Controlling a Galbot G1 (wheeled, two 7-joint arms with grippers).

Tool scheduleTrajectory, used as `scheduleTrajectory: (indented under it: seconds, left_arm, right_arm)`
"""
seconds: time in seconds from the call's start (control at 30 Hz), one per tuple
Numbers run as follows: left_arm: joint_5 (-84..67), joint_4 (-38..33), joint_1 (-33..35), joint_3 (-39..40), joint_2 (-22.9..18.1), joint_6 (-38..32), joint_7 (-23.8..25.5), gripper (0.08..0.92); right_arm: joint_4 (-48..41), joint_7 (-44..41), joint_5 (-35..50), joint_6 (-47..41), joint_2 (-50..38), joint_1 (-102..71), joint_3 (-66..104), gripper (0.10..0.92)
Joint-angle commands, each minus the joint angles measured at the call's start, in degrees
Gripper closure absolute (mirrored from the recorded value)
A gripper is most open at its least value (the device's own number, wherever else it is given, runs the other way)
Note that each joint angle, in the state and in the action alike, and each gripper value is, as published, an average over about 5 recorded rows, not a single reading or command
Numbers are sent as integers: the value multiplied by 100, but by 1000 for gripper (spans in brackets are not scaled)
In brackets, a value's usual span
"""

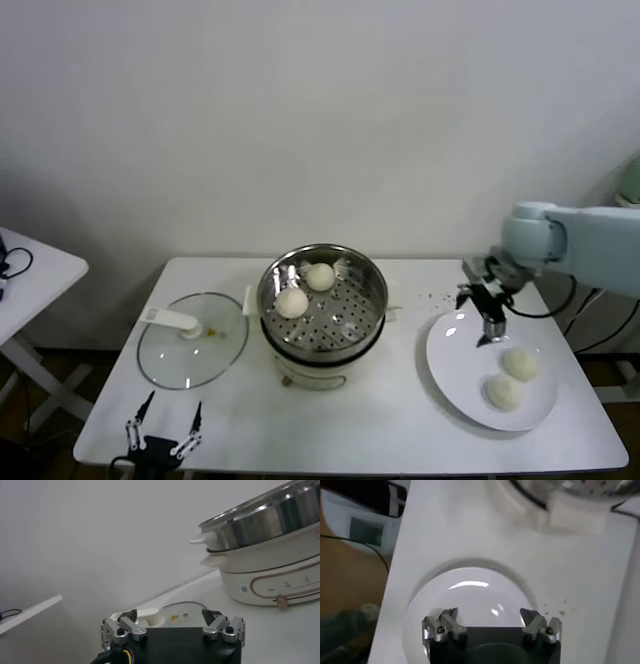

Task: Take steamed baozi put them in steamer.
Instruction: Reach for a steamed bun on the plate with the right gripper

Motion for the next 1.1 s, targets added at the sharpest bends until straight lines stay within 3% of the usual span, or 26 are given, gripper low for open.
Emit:
scheduleTrajectory:
  seconds: [0.03, 0.5, 1.1]
  left_arm:
    - [22, 4, 17, -16, -280, -14, 2, 177]
    - [204, 70, 31, 4, -280, -55, -4, 177]
    - [258, 110, 25, 9, -280, -82, -8, 177]
  right_arm:
    - [-79, -66, -1079, 154, -1029, -1312, 570, 203]
    - [-652, 72, -1485, 194, -1126, -2654, 1878, 203]
    - [-625, 142, -1615, 133, -1117, -3352, 2470, 203]
